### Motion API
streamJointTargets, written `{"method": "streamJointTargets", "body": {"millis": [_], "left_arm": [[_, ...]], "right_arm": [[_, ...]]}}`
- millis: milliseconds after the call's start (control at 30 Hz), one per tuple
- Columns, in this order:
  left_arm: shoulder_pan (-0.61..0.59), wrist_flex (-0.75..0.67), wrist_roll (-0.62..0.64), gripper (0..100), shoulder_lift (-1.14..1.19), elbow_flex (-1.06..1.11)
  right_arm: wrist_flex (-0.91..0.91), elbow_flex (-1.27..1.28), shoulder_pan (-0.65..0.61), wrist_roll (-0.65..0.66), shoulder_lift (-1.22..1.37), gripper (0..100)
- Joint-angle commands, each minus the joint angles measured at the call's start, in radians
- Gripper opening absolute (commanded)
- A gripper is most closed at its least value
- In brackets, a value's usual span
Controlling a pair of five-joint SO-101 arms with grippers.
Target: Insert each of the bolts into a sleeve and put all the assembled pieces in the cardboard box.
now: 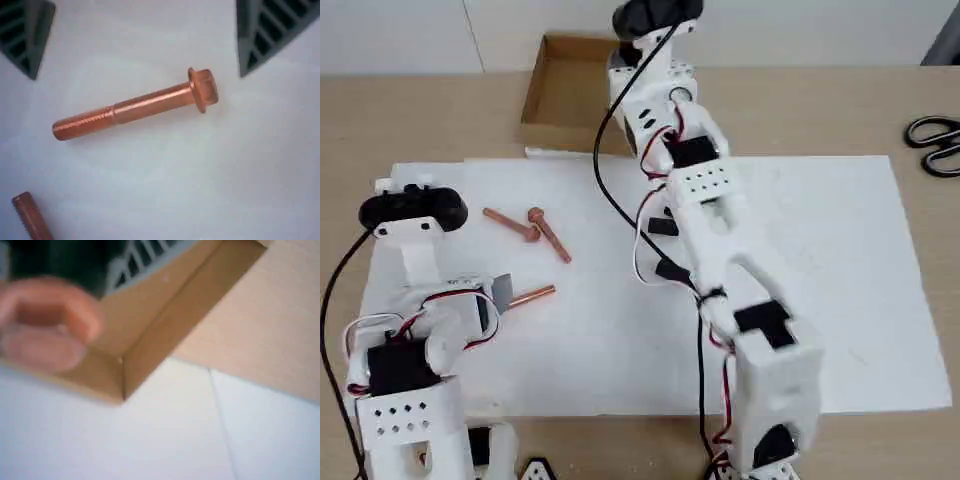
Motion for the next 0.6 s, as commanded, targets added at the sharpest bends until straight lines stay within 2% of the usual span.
{"method": "streamJointTargets", "body": {"millis": [0,200,567], "left_arm": [[-0.006,0.002,-0.006,24,-0.009,-0.007],[-0.006,0.002,-0.006,24,-0.009,-0.004],[-0.002,0.003,-0.006,24,-0.009,-0.004]], "right_arm": [[-0.039,-0.161,-0.008,0.011,0.067,0.5],[-0.183,-0.267,-0.035,0.011,0.237,0.5],[-0.185,-0.517,-0.021,0.011,0.512,0.9]]}}
